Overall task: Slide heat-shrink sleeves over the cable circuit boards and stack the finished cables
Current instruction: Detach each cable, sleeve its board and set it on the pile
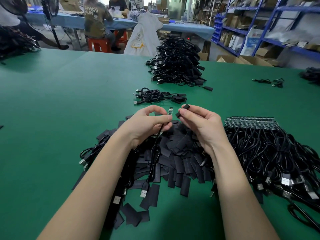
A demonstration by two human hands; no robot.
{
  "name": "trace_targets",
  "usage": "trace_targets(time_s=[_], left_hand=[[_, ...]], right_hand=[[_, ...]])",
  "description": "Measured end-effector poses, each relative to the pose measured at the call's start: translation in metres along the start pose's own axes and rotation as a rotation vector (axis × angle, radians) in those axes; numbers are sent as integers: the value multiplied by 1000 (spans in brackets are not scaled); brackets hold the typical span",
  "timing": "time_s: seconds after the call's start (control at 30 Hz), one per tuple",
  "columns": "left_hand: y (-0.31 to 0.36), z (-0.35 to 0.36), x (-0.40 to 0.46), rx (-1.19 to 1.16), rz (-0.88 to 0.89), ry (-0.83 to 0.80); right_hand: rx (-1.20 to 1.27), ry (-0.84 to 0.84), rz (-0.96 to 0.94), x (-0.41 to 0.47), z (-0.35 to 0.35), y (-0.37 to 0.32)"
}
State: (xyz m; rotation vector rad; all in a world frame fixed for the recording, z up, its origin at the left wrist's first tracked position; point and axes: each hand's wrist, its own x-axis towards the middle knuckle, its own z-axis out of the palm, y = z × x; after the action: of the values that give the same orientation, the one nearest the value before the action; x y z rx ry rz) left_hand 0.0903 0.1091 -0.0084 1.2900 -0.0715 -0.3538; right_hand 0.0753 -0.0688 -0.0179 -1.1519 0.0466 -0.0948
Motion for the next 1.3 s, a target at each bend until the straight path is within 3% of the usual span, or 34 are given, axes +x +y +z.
trace_targets(time_s=[0.23, 0.8, 1.07, 1.3], left_hand=[[4, -1, -5, 55, -3, -155], [9, -8, -10, 126, 7, -328], [8, -10, -10, 104, 5, -387], [7, -13, -10, 91, 8, -380]], right_hand=[[176, 14, -32, -1, 2, -5], [7, -228, -12, -9, -6, -17], [47, -274, 68, -14, -7, -22], [-53, -287, 11, -15, -9, -29]])
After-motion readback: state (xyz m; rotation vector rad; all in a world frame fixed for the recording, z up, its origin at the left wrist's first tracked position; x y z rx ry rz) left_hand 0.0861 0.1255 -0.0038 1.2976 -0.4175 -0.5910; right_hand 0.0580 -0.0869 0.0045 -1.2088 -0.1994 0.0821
